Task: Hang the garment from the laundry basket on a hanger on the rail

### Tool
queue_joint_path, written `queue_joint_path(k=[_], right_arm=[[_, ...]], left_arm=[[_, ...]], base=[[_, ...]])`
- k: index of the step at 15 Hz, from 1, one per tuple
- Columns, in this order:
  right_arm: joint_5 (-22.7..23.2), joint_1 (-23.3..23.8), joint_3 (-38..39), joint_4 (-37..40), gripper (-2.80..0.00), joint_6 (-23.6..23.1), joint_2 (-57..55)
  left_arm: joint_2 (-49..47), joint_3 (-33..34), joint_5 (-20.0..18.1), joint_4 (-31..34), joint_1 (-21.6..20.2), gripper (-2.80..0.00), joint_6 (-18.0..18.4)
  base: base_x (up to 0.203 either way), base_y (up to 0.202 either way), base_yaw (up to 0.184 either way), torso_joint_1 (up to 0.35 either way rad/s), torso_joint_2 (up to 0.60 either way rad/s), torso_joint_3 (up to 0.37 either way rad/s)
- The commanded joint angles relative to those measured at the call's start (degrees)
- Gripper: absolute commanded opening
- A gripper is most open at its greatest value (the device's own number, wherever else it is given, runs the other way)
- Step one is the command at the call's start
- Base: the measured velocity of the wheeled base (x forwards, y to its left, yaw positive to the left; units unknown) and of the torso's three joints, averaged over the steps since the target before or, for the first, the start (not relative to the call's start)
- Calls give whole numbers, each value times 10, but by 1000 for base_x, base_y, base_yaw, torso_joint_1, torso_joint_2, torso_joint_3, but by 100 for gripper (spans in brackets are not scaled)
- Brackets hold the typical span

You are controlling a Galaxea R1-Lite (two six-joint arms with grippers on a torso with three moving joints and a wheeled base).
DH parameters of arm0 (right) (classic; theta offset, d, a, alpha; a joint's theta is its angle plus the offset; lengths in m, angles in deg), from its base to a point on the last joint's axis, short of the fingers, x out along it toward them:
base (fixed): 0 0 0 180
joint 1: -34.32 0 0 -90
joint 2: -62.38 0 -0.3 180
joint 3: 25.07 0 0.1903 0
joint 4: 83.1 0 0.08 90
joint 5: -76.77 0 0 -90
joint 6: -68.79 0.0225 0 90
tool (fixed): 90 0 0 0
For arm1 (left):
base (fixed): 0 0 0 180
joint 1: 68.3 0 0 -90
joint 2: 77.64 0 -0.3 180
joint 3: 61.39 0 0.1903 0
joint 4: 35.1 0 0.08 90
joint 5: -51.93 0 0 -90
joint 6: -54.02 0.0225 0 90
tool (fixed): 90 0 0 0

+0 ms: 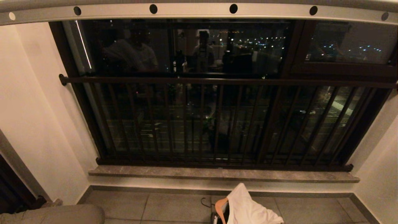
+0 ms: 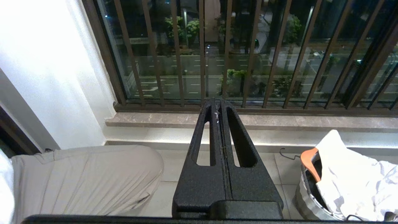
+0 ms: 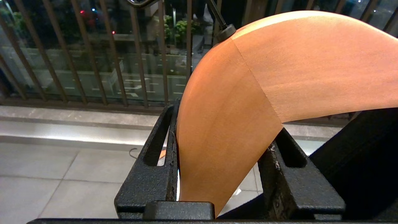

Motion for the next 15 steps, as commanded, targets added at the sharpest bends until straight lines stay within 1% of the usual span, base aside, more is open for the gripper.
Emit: queue_joint_path(k=[1,7,15], right_arm=[[0,0,0,0,-280,0,-1],[0,0,0,0,-280,0,-1],[0,0,0,0,-280,-1,-1]], left_arm=[[0,1,0,0,0,-280,1],[0,1,0,0,0,-280,1],[0,1,0,0,0,-280,1]], base=[[0,0,0,144,-312,-170],[0,0,0,152,-309,-165],[0,0,0,92,-193,-99]])
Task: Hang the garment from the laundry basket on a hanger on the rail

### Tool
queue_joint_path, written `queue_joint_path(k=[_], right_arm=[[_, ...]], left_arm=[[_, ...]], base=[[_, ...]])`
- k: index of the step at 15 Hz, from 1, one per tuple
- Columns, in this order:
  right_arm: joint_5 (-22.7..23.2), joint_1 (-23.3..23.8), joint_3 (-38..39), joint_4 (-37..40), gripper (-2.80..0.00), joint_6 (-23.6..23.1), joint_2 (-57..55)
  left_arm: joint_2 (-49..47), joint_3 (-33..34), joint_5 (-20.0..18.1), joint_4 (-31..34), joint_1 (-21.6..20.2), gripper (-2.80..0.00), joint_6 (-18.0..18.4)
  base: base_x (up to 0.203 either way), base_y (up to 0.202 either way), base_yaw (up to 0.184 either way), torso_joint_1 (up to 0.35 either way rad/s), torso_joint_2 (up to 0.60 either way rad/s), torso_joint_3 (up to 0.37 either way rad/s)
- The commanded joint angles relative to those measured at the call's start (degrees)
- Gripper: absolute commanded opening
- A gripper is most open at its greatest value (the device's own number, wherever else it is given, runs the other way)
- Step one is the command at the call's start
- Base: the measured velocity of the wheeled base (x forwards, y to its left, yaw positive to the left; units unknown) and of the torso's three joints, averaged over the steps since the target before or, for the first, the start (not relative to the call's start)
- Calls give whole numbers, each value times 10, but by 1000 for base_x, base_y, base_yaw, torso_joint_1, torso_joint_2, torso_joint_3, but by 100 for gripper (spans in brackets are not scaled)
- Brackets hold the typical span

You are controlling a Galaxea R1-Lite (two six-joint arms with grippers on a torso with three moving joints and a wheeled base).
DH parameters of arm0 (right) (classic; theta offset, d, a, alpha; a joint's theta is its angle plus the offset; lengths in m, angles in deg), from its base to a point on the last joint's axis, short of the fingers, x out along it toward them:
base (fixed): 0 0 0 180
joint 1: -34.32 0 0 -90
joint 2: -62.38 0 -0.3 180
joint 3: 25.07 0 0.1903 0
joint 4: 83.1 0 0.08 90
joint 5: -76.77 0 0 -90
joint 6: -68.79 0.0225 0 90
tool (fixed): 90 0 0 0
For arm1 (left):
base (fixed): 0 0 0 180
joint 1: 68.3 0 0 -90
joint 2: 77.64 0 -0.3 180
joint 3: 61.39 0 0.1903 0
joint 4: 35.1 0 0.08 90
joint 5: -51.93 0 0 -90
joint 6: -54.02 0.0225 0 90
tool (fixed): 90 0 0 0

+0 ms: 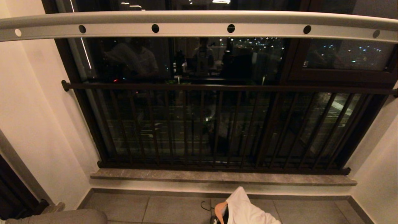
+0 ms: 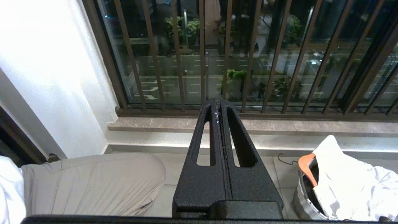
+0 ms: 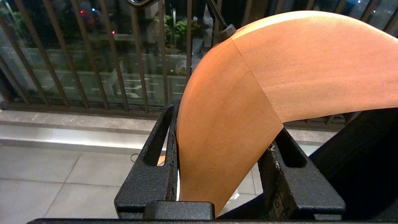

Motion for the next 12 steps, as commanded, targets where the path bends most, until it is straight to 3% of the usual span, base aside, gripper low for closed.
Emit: queue_joint_path(k=[1,12], right_arm=[[0,0,0,0,-280,0,-1],[0,0,0,0,-280,0,-1]], left_arm=[[0,1,0,0,0,-280,0],[0,1,0,-1,0,-280,0]], base=[[0,0,0,75,-141,-73],[0,0,0,14,-30,-16]])
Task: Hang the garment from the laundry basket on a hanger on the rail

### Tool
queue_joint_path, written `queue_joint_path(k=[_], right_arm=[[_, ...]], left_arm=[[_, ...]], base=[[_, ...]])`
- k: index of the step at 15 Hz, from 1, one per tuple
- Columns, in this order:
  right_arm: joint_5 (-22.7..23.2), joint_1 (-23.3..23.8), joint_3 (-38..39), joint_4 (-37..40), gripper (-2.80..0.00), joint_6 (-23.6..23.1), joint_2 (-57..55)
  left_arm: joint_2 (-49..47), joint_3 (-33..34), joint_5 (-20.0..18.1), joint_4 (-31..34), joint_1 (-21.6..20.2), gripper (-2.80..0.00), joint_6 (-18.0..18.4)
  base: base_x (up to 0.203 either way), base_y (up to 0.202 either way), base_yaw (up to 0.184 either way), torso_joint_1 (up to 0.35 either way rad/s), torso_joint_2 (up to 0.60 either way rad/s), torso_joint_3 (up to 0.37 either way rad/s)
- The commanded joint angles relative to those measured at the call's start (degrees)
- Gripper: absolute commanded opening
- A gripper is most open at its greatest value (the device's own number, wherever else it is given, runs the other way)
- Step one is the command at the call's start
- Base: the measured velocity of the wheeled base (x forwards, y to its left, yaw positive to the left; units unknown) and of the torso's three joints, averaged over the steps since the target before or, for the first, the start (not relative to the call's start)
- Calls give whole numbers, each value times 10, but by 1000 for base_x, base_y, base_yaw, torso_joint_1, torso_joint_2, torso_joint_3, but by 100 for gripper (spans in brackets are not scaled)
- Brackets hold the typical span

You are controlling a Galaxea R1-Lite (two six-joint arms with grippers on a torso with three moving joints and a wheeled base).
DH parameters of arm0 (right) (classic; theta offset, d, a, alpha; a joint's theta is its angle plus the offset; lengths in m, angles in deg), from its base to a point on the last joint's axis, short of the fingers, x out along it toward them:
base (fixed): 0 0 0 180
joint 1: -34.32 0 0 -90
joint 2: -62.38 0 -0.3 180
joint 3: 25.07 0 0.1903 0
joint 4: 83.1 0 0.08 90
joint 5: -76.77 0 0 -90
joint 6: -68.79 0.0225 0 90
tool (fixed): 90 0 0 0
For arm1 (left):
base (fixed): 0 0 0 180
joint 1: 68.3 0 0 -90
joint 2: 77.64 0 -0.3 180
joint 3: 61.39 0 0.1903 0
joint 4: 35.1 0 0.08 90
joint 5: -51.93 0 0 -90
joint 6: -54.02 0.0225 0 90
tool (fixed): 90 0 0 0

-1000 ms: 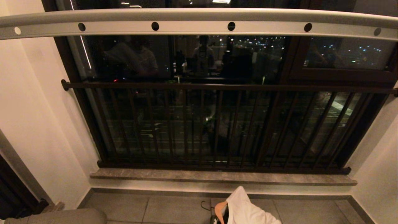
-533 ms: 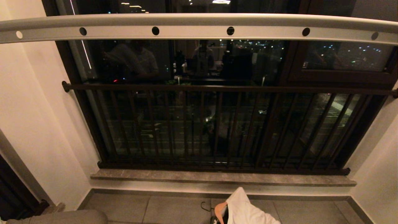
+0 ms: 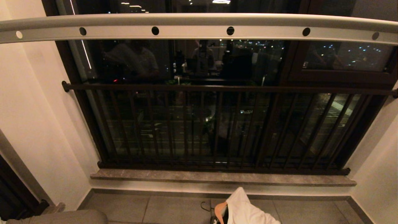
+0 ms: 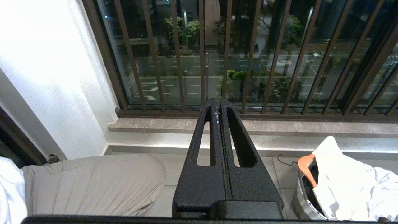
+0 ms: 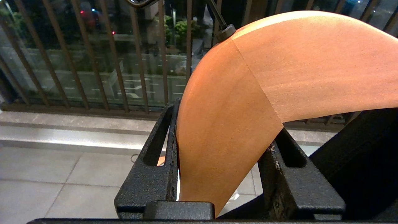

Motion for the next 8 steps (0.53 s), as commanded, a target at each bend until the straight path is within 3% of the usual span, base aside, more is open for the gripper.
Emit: queue_joint_path(k=[1,4,8], right_arm=[[0,0,0,0,-280,0,-1],[0,0,0,0,-280,0,-1],[0,0,0,0,-280,0,-1]], left_arm=[[0,1,0,0,0,-280,0],[0,1,0,0,0,-280,1],[0,1,0,0,0,-280,1]], base=[[0,0,0,0,0,0],[0,0,0,0,0,0],[180,0,-1,7,0,-2]])
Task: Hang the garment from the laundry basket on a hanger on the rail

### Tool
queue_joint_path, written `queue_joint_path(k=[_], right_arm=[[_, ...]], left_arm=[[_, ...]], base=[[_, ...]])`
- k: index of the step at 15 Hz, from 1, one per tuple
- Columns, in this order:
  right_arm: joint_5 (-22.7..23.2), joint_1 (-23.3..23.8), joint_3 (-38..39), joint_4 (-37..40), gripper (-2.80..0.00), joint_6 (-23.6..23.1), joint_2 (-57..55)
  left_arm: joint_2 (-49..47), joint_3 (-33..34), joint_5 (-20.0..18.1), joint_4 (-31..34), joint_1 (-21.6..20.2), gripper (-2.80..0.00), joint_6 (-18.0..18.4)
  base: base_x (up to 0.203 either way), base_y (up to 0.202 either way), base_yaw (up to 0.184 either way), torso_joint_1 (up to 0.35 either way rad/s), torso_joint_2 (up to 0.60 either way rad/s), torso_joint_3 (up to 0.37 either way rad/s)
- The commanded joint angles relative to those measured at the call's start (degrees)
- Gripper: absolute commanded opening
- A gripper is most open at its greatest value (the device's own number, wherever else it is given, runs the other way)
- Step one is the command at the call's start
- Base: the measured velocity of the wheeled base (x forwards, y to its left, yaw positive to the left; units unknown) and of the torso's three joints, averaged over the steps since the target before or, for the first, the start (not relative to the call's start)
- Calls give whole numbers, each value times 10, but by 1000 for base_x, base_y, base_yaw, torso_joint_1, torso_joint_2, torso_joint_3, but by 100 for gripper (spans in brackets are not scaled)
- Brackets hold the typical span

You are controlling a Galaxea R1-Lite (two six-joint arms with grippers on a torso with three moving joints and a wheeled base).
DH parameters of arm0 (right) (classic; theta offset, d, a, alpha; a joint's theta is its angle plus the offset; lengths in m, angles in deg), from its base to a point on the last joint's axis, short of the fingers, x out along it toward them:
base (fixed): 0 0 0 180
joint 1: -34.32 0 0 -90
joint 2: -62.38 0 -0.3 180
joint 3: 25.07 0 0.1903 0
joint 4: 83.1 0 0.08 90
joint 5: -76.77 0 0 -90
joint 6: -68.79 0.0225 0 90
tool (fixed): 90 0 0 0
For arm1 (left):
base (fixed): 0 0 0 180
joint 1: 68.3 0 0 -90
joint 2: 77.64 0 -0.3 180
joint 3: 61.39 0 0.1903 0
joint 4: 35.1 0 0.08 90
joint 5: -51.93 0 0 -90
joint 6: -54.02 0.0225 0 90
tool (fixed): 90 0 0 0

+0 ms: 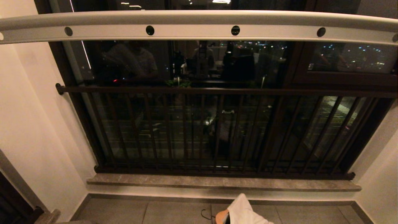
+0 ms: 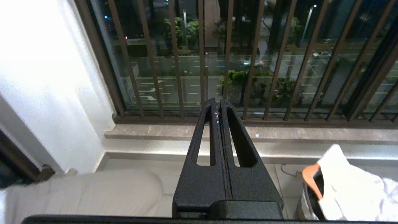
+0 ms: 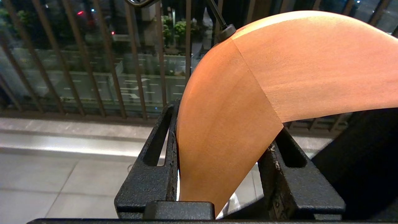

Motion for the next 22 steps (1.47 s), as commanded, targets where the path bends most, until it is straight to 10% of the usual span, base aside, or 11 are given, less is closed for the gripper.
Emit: queue_joint_path(k=[1,12,18,22], right_arm=[[0,0,0,0,-280,0,-1],[14,-1,-9,-34,-280,-13,-1],[219,-5,-272,53,-280,91,-162],[307,-5,-342,-76,-280,151,-371]], left_arm=[[0,1,0,0,0,-280,0],[0,1,0,0,0,-280,-1],[0,1,0,0,0,-280,-2],[0,1,0,0,0,-280,-2]], base=[[196,0,-3,4,2,2],[149,0,0,2,3,2],[0,0,0,0,0,0],[0,0,0,0,0,0]])
